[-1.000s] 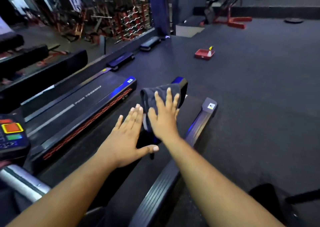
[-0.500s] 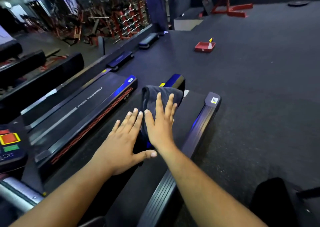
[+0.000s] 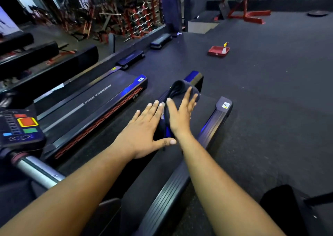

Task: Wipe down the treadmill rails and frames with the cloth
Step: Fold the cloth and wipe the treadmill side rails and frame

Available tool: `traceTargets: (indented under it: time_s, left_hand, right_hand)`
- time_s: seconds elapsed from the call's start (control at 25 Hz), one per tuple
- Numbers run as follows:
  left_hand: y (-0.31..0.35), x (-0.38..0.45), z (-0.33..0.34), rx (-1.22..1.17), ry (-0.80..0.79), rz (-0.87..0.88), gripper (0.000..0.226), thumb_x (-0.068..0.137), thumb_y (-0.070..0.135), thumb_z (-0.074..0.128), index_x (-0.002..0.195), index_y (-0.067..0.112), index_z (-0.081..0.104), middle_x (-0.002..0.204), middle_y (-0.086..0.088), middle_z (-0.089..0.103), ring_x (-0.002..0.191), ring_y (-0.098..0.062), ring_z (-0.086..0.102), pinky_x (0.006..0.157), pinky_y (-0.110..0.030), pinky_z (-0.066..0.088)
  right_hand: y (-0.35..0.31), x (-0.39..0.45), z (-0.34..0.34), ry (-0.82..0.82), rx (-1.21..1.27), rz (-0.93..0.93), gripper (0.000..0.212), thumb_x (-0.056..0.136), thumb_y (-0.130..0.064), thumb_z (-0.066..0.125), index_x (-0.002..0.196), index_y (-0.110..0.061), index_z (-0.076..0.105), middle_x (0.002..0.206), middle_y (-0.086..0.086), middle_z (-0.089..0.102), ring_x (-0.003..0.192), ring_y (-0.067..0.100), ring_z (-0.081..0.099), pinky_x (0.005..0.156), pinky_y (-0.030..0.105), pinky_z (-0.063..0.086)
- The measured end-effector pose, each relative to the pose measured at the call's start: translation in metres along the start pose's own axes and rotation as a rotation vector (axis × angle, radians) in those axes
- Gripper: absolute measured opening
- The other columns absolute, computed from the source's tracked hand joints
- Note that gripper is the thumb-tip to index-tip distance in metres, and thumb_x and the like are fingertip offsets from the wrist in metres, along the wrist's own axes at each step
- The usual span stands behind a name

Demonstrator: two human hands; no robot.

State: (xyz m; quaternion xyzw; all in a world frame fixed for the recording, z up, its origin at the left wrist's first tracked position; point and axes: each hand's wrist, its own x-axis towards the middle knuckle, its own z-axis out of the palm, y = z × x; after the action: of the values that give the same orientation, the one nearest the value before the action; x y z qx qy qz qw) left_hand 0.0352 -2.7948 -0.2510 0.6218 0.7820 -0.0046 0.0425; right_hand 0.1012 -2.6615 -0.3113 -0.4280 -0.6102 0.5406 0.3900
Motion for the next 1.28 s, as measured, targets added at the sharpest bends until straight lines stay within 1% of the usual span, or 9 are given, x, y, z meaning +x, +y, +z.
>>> traceTargets:
  time_s: [0.16,0.4,0.6,0.68,0.84,1.0,1.08,1.16,1.28]
  left_hand:
    - [-0.001,-0.001,0.004,0.019,-0.007,-0.011,0.119,0.069,0.097,0.015,0.156,0.024,-0.018,0.164,0.006,-0.021,0.15,-0.009,-0.021,0.124,-0.04,-0.003]
    - [-0.002,-0.001,0.002,-0.02,0.009,-0.003,0.12,0.065,0.101,0.012,0.154,0.027,-0.021,0.164,0.009,-0.022,0.15,-0.008,-0.021,0.125,-0.039,-0.002]
    - [-0.001,0.001,0.003,0.003,-0.019,-0.01,0.119,0.068,0.098,0.014,0.156,0.024,-0.019,0.164,0.008,-0.023,0.15,-0.008,-0.02,0.126,-0.042,0.0]
    - [-0.001,0.0,0.003,-0.003,-0.015,-0.013,0.118,0.071,0.097,0.018,0.156,0.024,-0.019,0.163,0.008,-0.024,0.15,-0.008,-0.021,0.126,-0.044,0.002]
    - [-0.004,0.0,0.003,-0.007,-0.01,-0.013,0.12,0.071,0.096,0.02,0.155,0.022,-0.022,0.163,0.008,-0.026,0.15,-0.008,-0.022,0.126,-0.042,0.0]
    - [-0.005,0.0,0.006,0.012,-0.005,-0.017,0.121,0.069,0.098,0.014,0.154,0.022,-0.024,0.162,0.007,-0.028,0.149,-0.009,-0.024,0.126,-0.042,-0.001]
    - [-0.003,0.0,0.006,0.011,-0.017,-0.021,0.121,0.068,0.098,0.013,0.153,0.022,-0.025,0.161,0.007,-0.03,0.149,-0.009,-0.025,0.126,-0.043,0.0]
    - [-0.003,0.0,0.004,-0.001,-0.018,-0.028,0.122,0.067,0.098,0.012,0.153,0.022,-0.027,0.161,0.007,-0.03,0.149,-0.008,-0.025,0.126,-0.042,0.0]
    - [-0.005,0.002,0.003,-0.085,-0.01,-0.02,0.125,0.063,0.101,0.014,0.151,0.023,-0.028,0.162,0.007,-0.028,0.149,-0.008,-0.023,0.126,-0.04,-0.002]
  right_hand:
    - [-0.012,0.062,-0.016,0.153,0.098,0.067,0.079,0.094,-0.045,0.06,0.157,-0.042,0.012,0.168,0.002,-0.007,0.154,0.024,-0.004,0.123,0.052,0.007]
    - [0.007,-0.014,0.011,0.039,0.13,0.0,0.066,0.102,-0.035,0.047,0.156,-0.044,0.009,0.167,-0.003,-0.013,0.153,0.022,-0.013,0.122,0.047,-0.002]
    - [-0.014,0.077,-0.028,0.149,0.112,0.076,0.058,0.105,-0.029,0.042,0.157,-0.038,0.016,0.168,0.003,-0.007,0.154,0.027,-0.006,0.12,0.052,0.001]
    - [-0.019,0.067,-0.021,0.154,0.11,0.129,0.061,0.104,-0.033,0.044,0.158,-0.038,0.014,0.168,0.003,-0.006,0.154,0.029,-0.003,0.119,0.055,0.004]
    - [-0.011,0.012,-0.003,-0.017,-0.181,-0.067,0.066,0.1,-0.032,0.05,0.157,-0.038,0.018,0.166,0.001,-0.018,0.153,0.03,-0.014,0.118,0.061,0.005]
    - [-0.041,0.107,-0.034,-0.061,-0.581,-0.09,0.055,0.093,-0.042,0.046,0.148,-0.037,0.043,0.168,-0.006,-0.005,0.152,0.029,-0.019,0.114,0.073,0.004]
    - [-0.053,0.123,-0.037,-0.08,-0.599,-0.037,0.049,0.09,-0.042,0.047,0.138,-0.036,0.056,0.167,-0.007,0.004,0.152,0.028,-0.019,0.114,0.072,0.001]
    - [-0.046,0.083,-0.023,-0.107,-0.551,-0.148,0.041,0.09,-0.04,0.052,0.13,-0.036,0.061,0.167,-0.006,0.01,0.152,0.027,-0.019,0.116,0.07,0.003]
    - [-0.011,-0.005,-0.009,-0.135,-0.405,-0.325,0.048,0.093,-0.037,0.056,0.142,-0.034,0.051,0.167,-0.005,0.005,0.152,0.026,-0.018,0.115,0.066,0.008]
